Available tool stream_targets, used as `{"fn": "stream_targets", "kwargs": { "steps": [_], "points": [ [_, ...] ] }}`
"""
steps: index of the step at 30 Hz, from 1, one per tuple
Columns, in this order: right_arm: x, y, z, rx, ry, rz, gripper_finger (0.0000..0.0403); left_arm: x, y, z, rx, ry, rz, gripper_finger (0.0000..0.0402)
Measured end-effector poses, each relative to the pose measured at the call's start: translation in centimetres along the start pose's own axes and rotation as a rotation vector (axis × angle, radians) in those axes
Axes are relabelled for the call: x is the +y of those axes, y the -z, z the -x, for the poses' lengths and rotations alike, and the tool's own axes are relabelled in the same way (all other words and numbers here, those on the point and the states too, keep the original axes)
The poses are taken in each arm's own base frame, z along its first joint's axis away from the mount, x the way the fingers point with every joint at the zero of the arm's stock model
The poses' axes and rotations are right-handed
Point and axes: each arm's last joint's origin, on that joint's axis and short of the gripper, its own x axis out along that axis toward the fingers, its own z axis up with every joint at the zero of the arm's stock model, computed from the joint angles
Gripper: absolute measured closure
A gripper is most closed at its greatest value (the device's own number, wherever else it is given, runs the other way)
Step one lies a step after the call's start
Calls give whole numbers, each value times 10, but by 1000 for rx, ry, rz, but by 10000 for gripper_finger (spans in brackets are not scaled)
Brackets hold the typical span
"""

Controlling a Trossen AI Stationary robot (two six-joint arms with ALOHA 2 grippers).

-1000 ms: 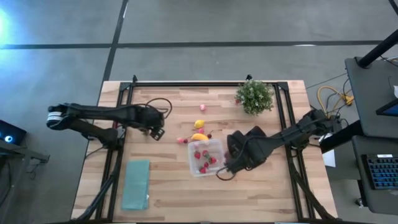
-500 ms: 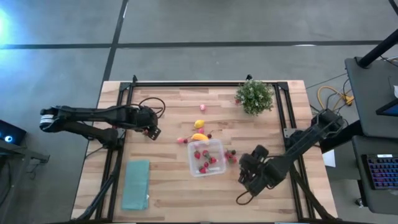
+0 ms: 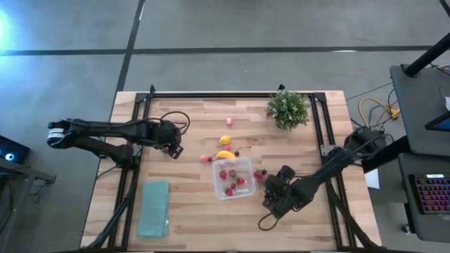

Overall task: Pick and placing Produce into tupperware
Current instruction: Put the red strawberry into the transparent bin

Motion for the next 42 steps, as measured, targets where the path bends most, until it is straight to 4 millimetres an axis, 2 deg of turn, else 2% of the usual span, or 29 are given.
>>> {"fn": "stream_targets", "kwargs": {
  "steps": [4,8,21,26,31,42],
  "points": [
    [-2,-11,-13,-12,-34,-20,129,-2,-1,-3,-1,-5,-11,139],
    [-9,-13,-20,42,-29,-33,132,-4,-2,-5,2,-12,-25,139],
    [-11,-12,-23,70,-43,-17,143,-5,-3,-8,-7,-35,-30,139],
    [-17,-15,-30,68,-32,-42,148,-6,-4,-9,-19,-34,-29,139],
    [-23,-19,-38,76,-24,-71,157,-6,-4,-9,-24,-37,-28,139],
    [-26,-16,-40,120,-37,-73,185,-6,-4,-9,-31,-44,-27,139]
  ]
}}
